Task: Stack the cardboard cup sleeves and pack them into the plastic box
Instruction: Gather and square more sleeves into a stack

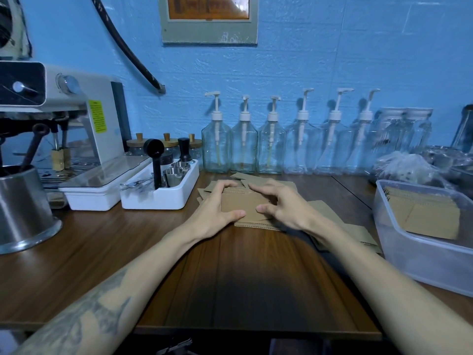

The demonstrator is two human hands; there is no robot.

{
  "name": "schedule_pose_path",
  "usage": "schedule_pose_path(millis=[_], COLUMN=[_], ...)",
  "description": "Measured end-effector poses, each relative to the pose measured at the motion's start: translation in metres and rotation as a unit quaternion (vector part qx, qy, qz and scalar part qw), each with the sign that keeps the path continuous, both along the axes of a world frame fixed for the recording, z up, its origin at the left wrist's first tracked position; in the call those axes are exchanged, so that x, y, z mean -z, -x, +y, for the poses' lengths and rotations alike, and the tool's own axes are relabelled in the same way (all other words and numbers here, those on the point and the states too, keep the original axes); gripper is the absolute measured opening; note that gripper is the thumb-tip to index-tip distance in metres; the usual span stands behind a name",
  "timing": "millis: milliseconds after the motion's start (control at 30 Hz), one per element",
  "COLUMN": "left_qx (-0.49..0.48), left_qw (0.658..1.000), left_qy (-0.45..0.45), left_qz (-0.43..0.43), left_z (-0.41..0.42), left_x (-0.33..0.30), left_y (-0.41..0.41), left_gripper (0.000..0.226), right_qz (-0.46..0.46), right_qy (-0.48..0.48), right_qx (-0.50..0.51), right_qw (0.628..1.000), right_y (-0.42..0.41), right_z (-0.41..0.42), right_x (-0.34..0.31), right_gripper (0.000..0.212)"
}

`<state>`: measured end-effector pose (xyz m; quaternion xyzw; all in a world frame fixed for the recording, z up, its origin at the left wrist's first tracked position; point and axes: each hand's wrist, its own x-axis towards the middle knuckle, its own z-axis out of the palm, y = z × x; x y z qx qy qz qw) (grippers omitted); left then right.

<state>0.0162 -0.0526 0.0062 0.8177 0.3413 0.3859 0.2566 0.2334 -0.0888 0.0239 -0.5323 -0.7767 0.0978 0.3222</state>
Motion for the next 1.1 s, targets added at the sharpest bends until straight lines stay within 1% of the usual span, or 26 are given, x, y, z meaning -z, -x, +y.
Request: schedule_pose_path(millis=[67,133,200,267,367,467,600,700,800,833,900,1033,1100], left_qx=[0.000,-0.005,-0.007,-0.007,-0.004,-0.001,-0.002,-0.003,-0.014,-0.021,-0.049,-0.126,-0.147], left_qw=[1.000,0.999,0.998,0.998,0.998,0.999,1.000,1.000,1.000,0.999,0.996,0.992,0.989], left_qy=[0.008,-0.008,-0.025,-0.031,-0.034,-0.030,-0.023,-0.017,0.018,0.040,0.066,-0.016,-0.030], left_qz=[0.020,0.042,0.048,0.048,0.043,0.031,0.017,0.009,0.005,-0.007,-0.038,-0.029,0.001], left_z=[0.002,0.004,0.006,0.007,0.008,0.007,0.007,0.010,0.014,0.015,0.020,0.034,0.042], left_x=[0.003,0.004,0.005,0.006,0.005,0.004,0.002,-0.001,-0.004,-0.005,-0.007,-0.009,-0.010], left_y=[-0.001,-0.002,-0.003,-0.003,-0.002,-0.001,0.000,0.006,0.021,0.026,0.033,0.031,0.027], left_gripper=[0.069,0.068,0.059,0.047,0.040,0.040,0.046,0.061,0.071,0.070,0.057,0.025,0.020], right_qz=[-0.013,-0.041,-0.080,-0.110,-0.102,-0.076,-0.075,-0.076,-0.051,-0.048,-0.045,-0.039,-0.043], right_qy=[0.001,-0.007,-0.025,-0.051,-0.077,-0.068,-0.050,-0.054,-0.036,-0.028,-0.011,-0.001,-0.002], right_qx=[0.010,0.021,0.033,0.038,0.033,0.033,0.042,0.062,0.091,0.098,0.104,0.101,0.100], right_qw=[1.000,0.999,0.996,0.992,0.991,0.994,0.995,0.994,0.994,0.994,0.993,0.994,0.994], right_y=[0.004,0.007,0.011,0.015,0.020,0.020,0.018,0.012,-0.001,-0.005,-0.011,-0.013,-0.012], right_z=[-0.002,-0.004,-0.004,-0.003,-0.001,-0.002,-0.004,-0.005,-0.009,-0.010,-0.011,-0.012,-0.012], right_x=[-0.001,-0.002,-0.003,-0.004,-0.006,-0.010,-0.014,-0.018,-0.022,-0.023,-0.023,-0.021,-0.022], right_gripper=[0.057,0.056,0.058,0.056,0.043,0.037,0.039,0.040,0.041,0.041,0.042,0.043,0.044])
